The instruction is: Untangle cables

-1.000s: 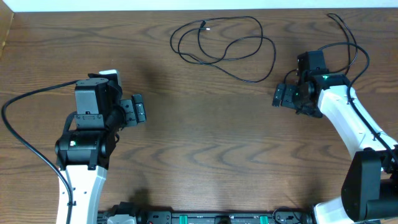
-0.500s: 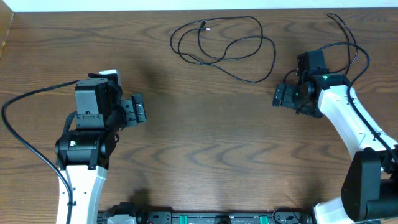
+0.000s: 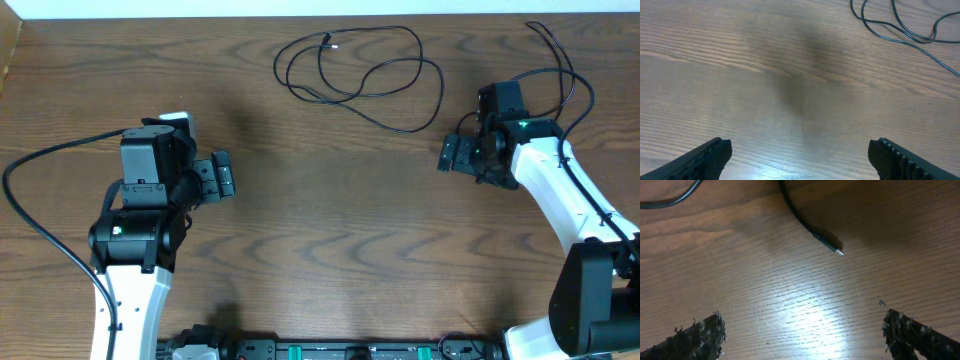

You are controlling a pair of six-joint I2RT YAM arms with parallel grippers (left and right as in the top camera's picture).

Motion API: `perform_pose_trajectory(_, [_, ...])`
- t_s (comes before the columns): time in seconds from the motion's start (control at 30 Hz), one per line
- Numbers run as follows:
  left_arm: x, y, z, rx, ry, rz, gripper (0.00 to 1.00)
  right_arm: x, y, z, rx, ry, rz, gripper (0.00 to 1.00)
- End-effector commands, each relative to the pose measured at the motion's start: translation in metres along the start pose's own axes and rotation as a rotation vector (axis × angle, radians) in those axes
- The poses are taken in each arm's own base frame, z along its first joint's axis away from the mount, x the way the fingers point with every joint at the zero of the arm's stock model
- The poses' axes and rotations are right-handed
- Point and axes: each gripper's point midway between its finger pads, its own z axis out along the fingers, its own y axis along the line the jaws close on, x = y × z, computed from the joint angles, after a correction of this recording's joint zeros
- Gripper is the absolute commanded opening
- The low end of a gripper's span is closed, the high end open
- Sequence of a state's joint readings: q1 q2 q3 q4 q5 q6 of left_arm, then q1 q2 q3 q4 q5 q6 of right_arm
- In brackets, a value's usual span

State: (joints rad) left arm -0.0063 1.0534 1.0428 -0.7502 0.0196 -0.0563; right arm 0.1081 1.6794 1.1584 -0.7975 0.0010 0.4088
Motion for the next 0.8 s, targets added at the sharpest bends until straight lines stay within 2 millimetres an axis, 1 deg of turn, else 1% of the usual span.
perform_pose_trajectory(0.0, [-0.009, 0.002, -0.004, -0.01, -0.023, -0.014, 0.92, 0.0, -0.002, -0.001, 0.016, -0.008, -0.011, 0.99])
perform_pose_trajectory(0.43, [-0.009, 0.002, -0.005, -0.01, -0.027, -0.014, 0.92, 0.0, -0.002, -0.001, 0.016, -0.008, -0.011, 0.99])
perform_pose_trajectory(0.53, [-0.005, 0.003, -0.018, -0.009, -0.042, -0.009, 0.92, 0.0, -0.002, -0.001, 0.016, -0.008, -0.011, 0.99])
perform_pose_trajectory(0.7, [0.016, 0.018, -0.042, -0.068, -0.111, -0.009, 0.92, 0.0, -0.002, -0.001, 0.016, -0.008, -0.011, 0.99])
perform_pose_trajectory(0.77, [0.03, 0.023, -0.051, -0.081, -0.159, -0.015, 0.93, 0.0, -0.002, -0.001, 0.016, -0.008, -0.011, 0.99])
